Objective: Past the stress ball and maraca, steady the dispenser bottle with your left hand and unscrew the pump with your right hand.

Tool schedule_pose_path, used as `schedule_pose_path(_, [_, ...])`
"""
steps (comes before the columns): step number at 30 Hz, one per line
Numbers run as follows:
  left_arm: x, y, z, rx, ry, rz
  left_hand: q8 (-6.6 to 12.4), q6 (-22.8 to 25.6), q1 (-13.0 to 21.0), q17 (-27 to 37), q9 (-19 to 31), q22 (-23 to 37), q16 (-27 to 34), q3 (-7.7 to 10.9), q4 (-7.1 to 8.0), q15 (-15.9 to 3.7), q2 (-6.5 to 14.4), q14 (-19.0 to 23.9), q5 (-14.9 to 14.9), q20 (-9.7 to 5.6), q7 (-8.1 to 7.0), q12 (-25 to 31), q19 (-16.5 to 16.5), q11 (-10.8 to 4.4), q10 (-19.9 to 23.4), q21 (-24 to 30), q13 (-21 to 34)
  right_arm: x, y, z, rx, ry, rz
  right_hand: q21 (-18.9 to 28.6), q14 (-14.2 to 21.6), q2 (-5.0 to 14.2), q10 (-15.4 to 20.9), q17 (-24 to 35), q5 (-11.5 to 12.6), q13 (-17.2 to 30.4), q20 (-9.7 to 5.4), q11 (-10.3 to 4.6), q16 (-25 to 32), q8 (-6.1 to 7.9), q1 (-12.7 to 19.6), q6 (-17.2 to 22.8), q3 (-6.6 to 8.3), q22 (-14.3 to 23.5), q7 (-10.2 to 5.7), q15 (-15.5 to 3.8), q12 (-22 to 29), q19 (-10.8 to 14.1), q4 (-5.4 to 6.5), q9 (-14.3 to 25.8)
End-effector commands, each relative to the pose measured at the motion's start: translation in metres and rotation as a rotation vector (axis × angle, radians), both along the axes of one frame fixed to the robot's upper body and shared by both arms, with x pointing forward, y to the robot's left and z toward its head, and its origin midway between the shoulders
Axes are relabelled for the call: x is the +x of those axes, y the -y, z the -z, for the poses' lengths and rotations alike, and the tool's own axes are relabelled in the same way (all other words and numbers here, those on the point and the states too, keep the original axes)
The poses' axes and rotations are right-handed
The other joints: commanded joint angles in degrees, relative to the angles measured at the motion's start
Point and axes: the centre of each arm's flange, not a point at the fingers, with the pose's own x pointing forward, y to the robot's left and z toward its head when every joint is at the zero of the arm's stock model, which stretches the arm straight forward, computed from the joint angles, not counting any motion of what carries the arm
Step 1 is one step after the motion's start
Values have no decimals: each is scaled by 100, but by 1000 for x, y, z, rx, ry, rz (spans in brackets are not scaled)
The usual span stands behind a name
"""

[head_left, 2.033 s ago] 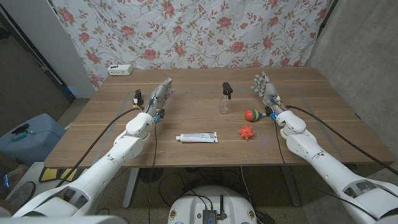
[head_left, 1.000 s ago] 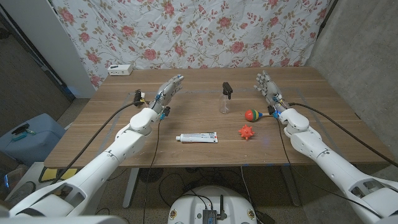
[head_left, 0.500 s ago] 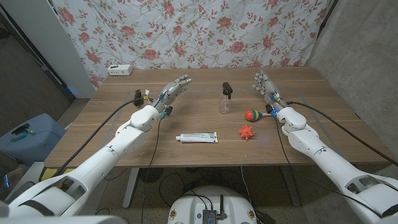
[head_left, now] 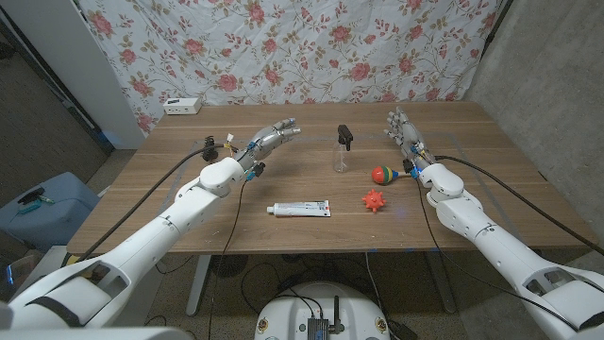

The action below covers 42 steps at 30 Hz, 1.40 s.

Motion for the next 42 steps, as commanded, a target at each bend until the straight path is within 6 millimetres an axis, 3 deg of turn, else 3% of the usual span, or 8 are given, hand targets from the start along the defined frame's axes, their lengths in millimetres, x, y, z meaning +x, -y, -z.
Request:
schedule_pose_path(1, [-4,7,-3,89,-2,19,14,-11,241,17,26,4,8,-58,-4,-147,-43,54,102,38,58,-22,-19,-12,54,-20,17,0,0,4,9,-3,13,26,36,-1,13,8,44,9,-408,12,15,17,-1,14,-11,28,31,-180,11,-26,0,25])
schedule_pose_path(13, [-2,11,-5,156,-5,29,-5,-91,753,16,32,3,-3,-250,6,-171,-120,69,335,48,52,-36,-409,-20,60,-97,21,0,0,0,-1,5,28,28,35,4,17,6,50,9,-399,7,12,18,-7,19,-12,28,35,-169,10,-32,-4,25])
schedule_pose_path(25, [0,21,-6,215,8,29,-20,-176,1112,13,34,2,-4,-560,52,-262,-138,64,527,256,-28,-48,-1085,-119,31,-120,18,-4,0,5,15,8,38,29,32,10,17,4,56,9,-394,10,9,16,-12,16,-12,28,41,-160,7,-38,-7,25])
schedule_pose_path(38, [9,41,1,257,19,53,35,-12,1266,10,33,5,36,-758,83,-366,-113,226,620,307,-90,11,-1255,-185,224,-64,14,-6,1,2,12,18,42,30,27,19,16,2,63,9,-390,11,6,15,-15,15,-9,29,39,-149,4,-46,-12,25])
schedule_pose_path(42, [13,49,1,273,23,67,60,117,1327,8,31,5,46,-846,96,-380,-105,314,658,200,-91,33,-1274,-179,330,-46,12,-6,2,3,18,19,44,29,22,21,16,2,65,9,-385,11,4,14,-16,15,-9,29,41,-144,3,-50,-13,25])
